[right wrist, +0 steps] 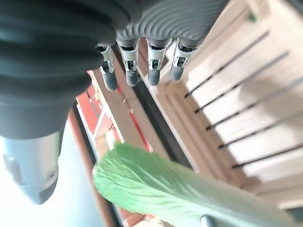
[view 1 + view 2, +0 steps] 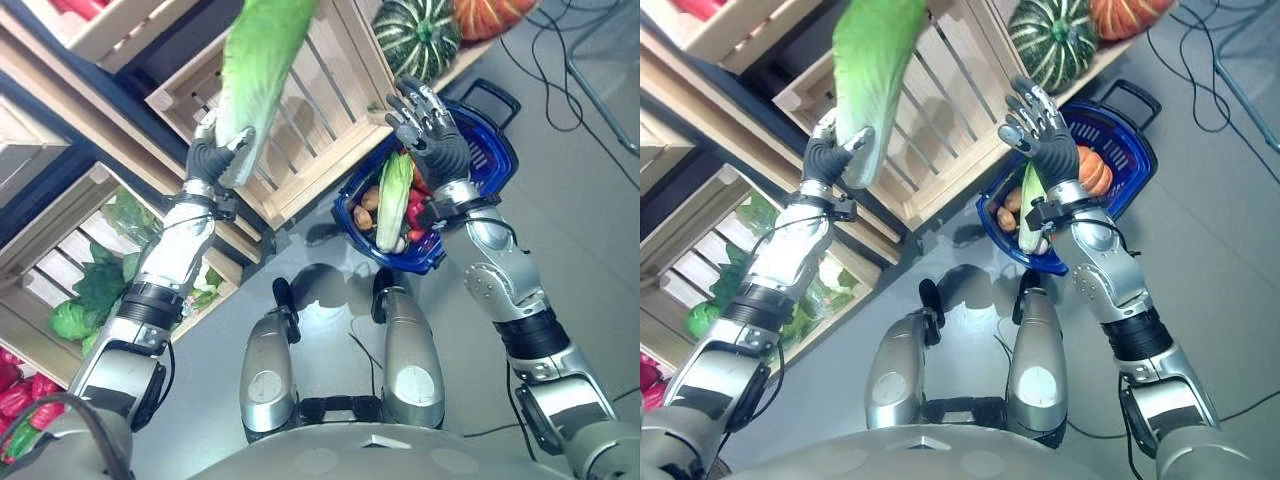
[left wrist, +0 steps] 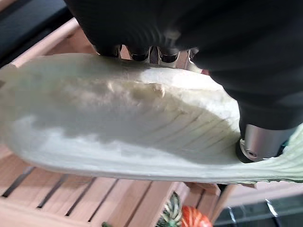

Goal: Pick up fruits and vegetables into the basket

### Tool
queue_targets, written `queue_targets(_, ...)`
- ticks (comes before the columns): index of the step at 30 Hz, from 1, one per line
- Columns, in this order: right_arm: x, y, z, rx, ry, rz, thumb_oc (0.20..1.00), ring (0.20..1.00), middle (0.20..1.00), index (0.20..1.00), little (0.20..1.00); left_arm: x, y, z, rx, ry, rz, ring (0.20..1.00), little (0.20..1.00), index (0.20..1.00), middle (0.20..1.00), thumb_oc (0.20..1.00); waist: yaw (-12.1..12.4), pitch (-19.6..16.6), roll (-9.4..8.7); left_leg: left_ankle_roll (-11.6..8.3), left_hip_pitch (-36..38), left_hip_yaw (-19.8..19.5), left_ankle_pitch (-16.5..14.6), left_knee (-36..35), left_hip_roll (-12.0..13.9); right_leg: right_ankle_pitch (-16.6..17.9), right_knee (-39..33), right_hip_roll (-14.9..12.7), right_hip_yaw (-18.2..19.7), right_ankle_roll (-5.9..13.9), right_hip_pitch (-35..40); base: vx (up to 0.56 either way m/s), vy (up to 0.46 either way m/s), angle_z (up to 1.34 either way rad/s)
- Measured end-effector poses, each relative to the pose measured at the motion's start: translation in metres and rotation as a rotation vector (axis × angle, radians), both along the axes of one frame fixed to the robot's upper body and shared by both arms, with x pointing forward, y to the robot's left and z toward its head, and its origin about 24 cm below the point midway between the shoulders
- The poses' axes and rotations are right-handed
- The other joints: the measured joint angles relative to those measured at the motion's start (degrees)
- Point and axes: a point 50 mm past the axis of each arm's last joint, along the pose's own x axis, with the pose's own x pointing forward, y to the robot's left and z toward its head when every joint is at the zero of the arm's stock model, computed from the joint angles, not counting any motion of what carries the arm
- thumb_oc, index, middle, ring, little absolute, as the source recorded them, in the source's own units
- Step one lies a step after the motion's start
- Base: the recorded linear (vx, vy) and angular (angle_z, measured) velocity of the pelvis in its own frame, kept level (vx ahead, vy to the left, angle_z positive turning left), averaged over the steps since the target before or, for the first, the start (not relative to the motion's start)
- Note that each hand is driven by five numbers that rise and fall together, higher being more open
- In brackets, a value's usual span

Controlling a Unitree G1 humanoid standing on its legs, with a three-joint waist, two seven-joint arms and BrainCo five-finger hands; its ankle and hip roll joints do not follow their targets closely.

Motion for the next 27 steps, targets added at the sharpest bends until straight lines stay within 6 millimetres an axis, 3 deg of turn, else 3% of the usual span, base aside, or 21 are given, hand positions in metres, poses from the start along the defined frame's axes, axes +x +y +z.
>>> queue_targets(5, 0.001, 0.013, -0.007, 0.087, 0.058, 0.01, 1.0, 1.0, 1.0, 1.0, 1.0, -0.009, -0.012, 0.003, 0.088, -0.067, -0.023, 0.2, 0.2, 0.2, 0.2, 0.2, 1.76, -1.88, -0.56, 0.0, 4.69, 0.03, -0.05, -2.21, 0.17, 0.16, -2.94, 0.42, -1.39, 0.63, 5.81, 0.1, -0.058, 0.1)
queue_targets(7, 0.001, 0.022, -0.02, 0.103, 0.118, 0.02, 1.0, 1.0, 1.0, 1.0, 1.0, -0.014, -0.014, -0.006, 0.133, -0.069, -0.014, 0.2, 0.2, 0.2, 0.2, 0.2, 2.67, -9.05, -1.99, -0.08, 2.71, 0.16, -0.06, -3.15, 0.0, 0.01, -3.72, 0.42, -1.56, 0.89, 3.93, 0.13, -0.067, 0.09)
queue_targets(10, 0.002, 0.025, -0.025, 0.13, 0.151, 0.016, 1.0, 1.0, 1.0, 1.0, 1.0, -0.016, -0.021, -0.01, 0.226, -0.091, -0.02, 0.2, 0.2, 0.2, 0.2, 0.2, 2.76, -11.81, -3.48, 0.22, 4.49, 0.19, -0.25, -3.81, -0.52, 0.09, -5.15, 0.18, -1.74, 1.47, 6.55, 0.08, -0.035, 0.13)
queue_targets(19, 0.007, 0.036, -0.051, 0.159, 0.323, -0.017, 1.0, 1.0, 1.0, 1.0, 1.0, -0.019, -0.036, -0.023, 0.406, -0.065, -0.065, 0.2, 0.2, 0.2, 0.2, 0.2, 3.33, -12.75, -4.07, 1.08, 5.94, 0.2, -0.55, -3.62, -1.49, 0.75, -6.6, -0.62, -1.58, 2.43, 8.81, 0.06, -0.014, 0.03)
queue_targets(27, 0.005, 0.043, -0.061, 0.133, 0.393, 0.007, 1.0, 1.0, 1.0, 1.0, 1.0, -0.023, -0.05, -0.025, 0.508, -0.061, -0.123, 0.2, 0.2, 0.2, 0.2, 0.2, 3.24, -12.75, -4.07, 1.16, 5.9, 0.19, -0.49, -3.49, -1.5, 0.86, -6.58, -0.65, -1.6, 2.41, 8.85, 0.0, 0.0, 0.0)
